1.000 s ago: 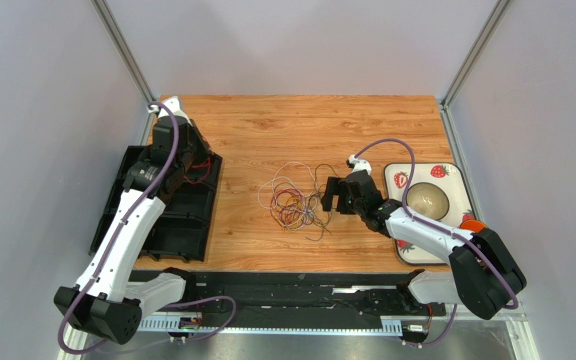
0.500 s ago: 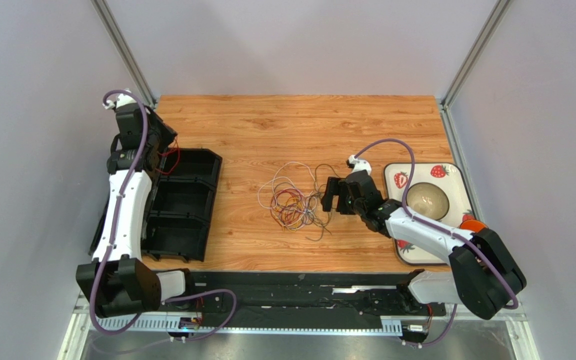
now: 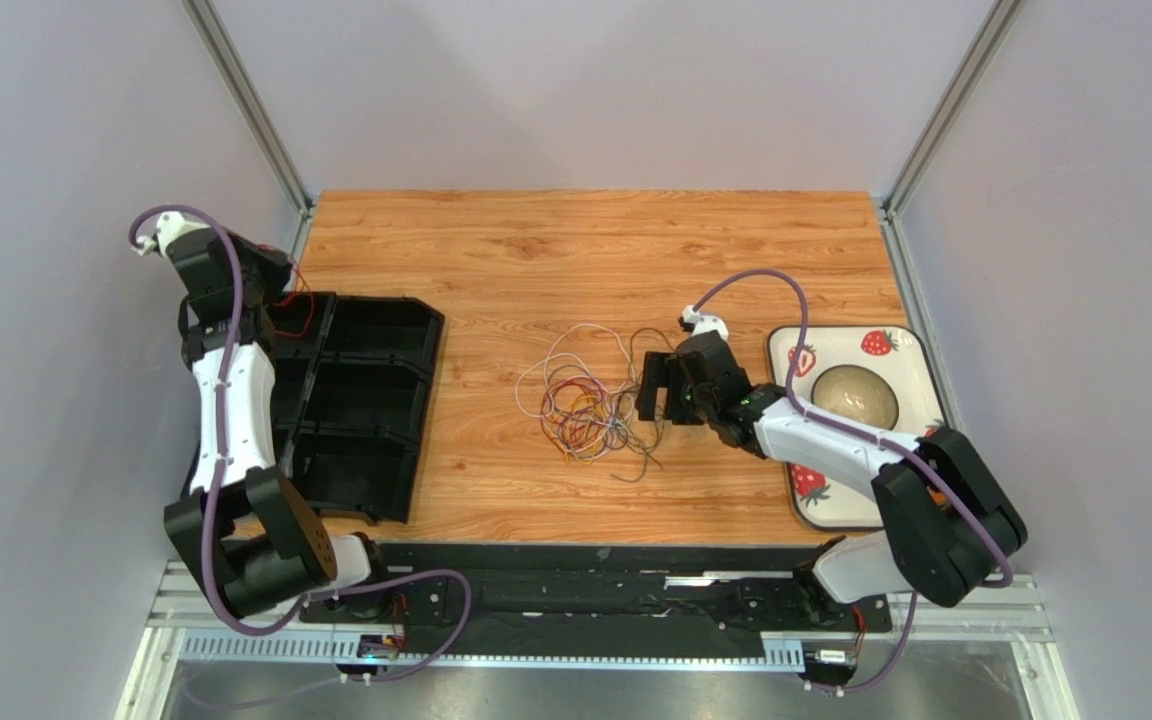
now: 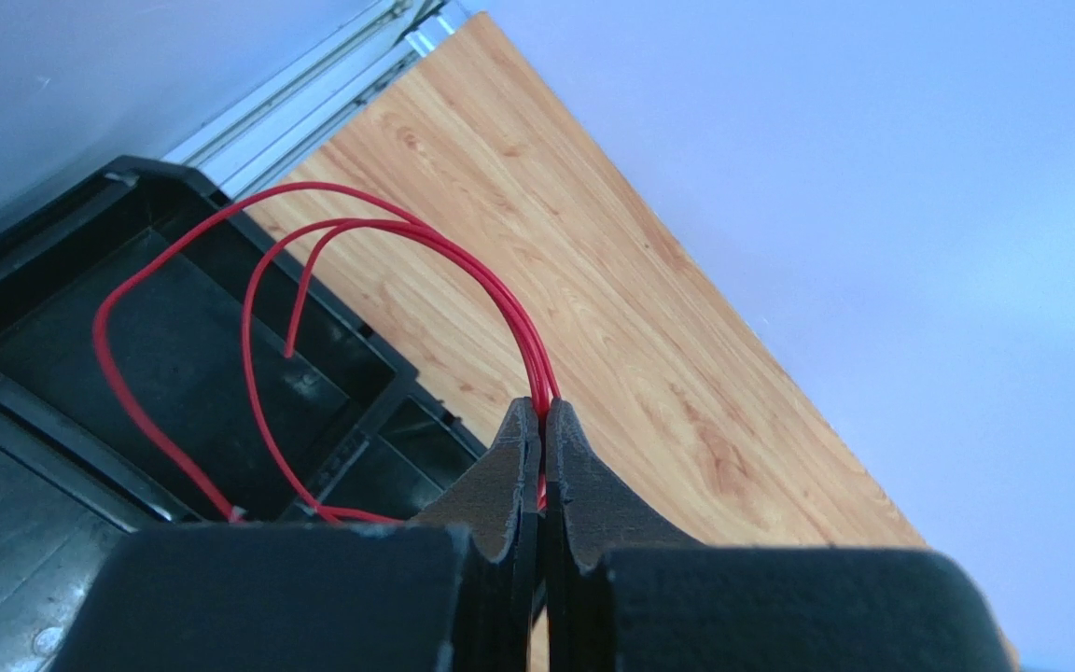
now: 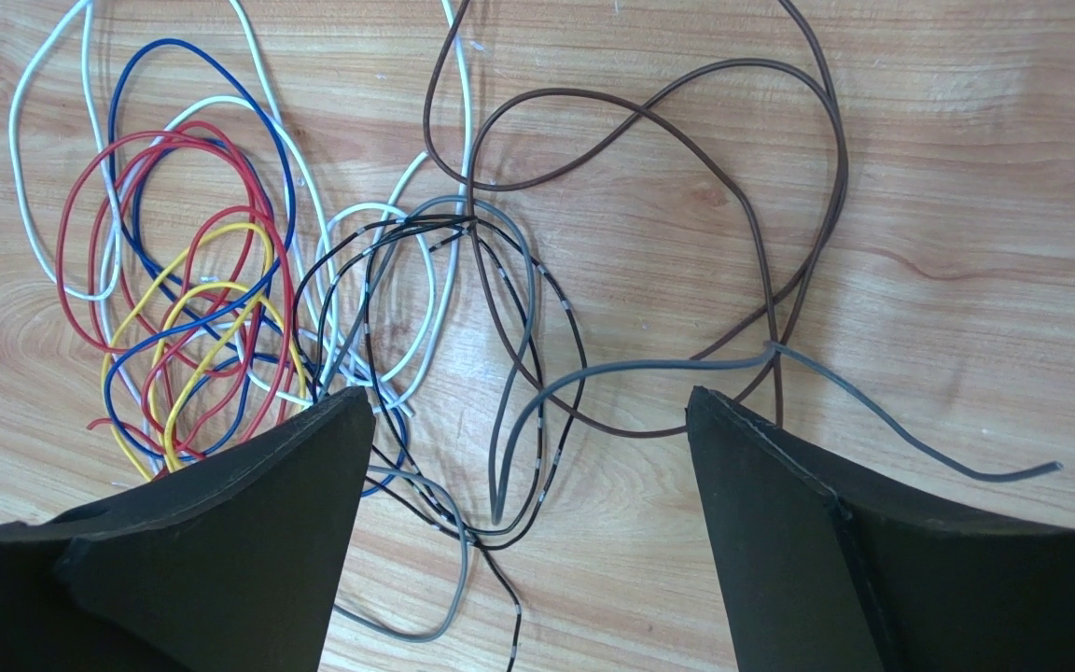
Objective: Untangle the cables
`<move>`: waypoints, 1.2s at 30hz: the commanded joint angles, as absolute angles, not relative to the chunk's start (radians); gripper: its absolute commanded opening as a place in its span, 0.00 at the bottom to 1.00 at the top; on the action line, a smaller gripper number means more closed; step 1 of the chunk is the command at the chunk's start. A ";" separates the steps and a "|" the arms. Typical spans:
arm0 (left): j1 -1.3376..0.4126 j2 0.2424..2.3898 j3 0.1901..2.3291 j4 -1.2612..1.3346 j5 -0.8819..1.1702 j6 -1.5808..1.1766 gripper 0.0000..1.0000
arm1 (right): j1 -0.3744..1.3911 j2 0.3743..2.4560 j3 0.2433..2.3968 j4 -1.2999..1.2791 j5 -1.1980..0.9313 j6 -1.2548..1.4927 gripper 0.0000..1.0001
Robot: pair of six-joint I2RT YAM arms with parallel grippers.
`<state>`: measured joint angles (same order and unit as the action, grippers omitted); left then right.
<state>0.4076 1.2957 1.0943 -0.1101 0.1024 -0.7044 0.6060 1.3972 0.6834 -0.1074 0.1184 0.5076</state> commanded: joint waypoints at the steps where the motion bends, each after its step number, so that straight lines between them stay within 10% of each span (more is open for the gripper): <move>1: 0.462 1.353 1.028 0.107 0.178 -0.793 0.00 | 0.609 1.437 0.758 -0.144 0.104 0.486 0.87; 19: 0.508 1.396 0.868 0.169 0.002 -0.907 0.02 | 0.611 1.519 0.830 -0.210 0.091 0.476 0.85; 28: 0.511 1.456 0.949 0.114 0.101 -0.930 0.42 | 0.611 1.522 0.833 -0.215 0.077 0.469 0.85; 36: 0.514 1.416 0.983 0.016 0.069 -0.930 0.53 | 0.611 1.523 0.834 -0.212 0.072 0.466 0.84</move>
<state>0.5003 1.4544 0.9325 0.0631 0.0746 -0.9222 0.6060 1.5200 0.7979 -0.2237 0.0814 0.4808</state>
